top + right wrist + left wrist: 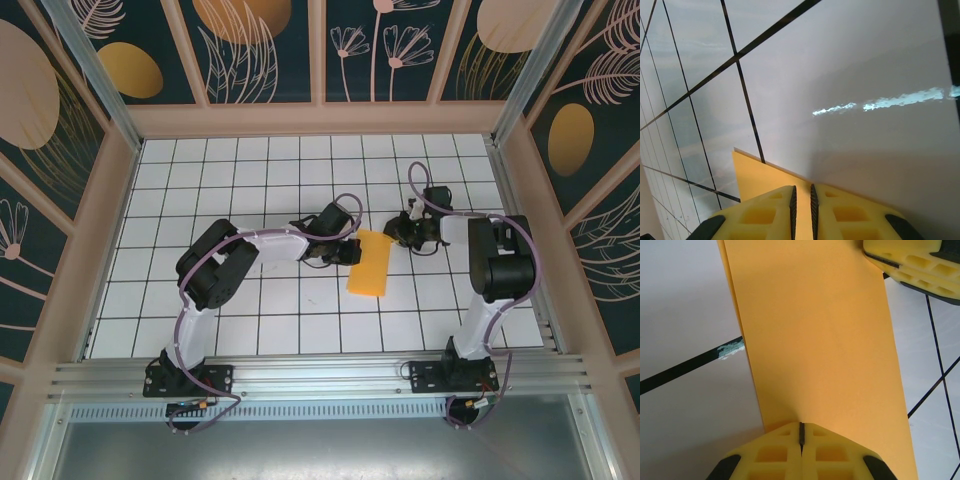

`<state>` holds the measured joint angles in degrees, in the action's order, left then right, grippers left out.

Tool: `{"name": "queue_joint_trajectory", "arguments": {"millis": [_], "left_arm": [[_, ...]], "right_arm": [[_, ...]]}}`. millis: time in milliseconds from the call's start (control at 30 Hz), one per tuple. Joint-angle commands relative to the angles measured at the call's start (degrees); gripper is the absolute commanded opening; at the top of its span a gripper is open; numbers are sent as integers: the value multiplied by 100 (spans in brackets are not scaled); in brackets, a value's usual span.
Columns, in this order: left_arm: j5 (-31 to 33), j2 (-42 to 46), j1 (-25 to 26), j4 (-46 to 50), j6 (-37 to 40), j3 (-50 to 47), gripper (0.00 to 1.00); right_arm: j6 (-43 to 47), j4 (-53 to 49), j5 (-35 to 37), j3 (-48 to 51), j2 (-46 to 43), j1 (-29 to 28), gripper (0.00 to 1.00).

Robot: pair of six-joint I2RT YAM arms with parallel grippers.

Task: Fold a paper plane with a square sheet of paper (pick it up from the middle)
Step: Fold the square sheet of paper in half at the center of the table.

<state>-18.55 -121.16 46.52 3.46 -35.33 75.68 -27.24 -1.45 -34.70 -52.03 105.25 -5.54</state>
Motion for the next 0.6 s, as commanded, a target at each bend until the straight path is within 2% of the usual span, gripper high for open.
{"name": "queue_joint_trajectory", "arguments": {"millis": [0, 400, 567], "left_arm": [[213, -136, 37, 790, 82, -72, 0], [176, -103, 37, 787, 88, -53, 0], [173, -33, 36, 792, 78, -53, 0]], "right_arm": [[135, -245, 1, -196, -269, 69, 20], [127, -175, 263, -80, 345, 86, 20], [210, -441, 210, -279, 127, 84, 20]]}}
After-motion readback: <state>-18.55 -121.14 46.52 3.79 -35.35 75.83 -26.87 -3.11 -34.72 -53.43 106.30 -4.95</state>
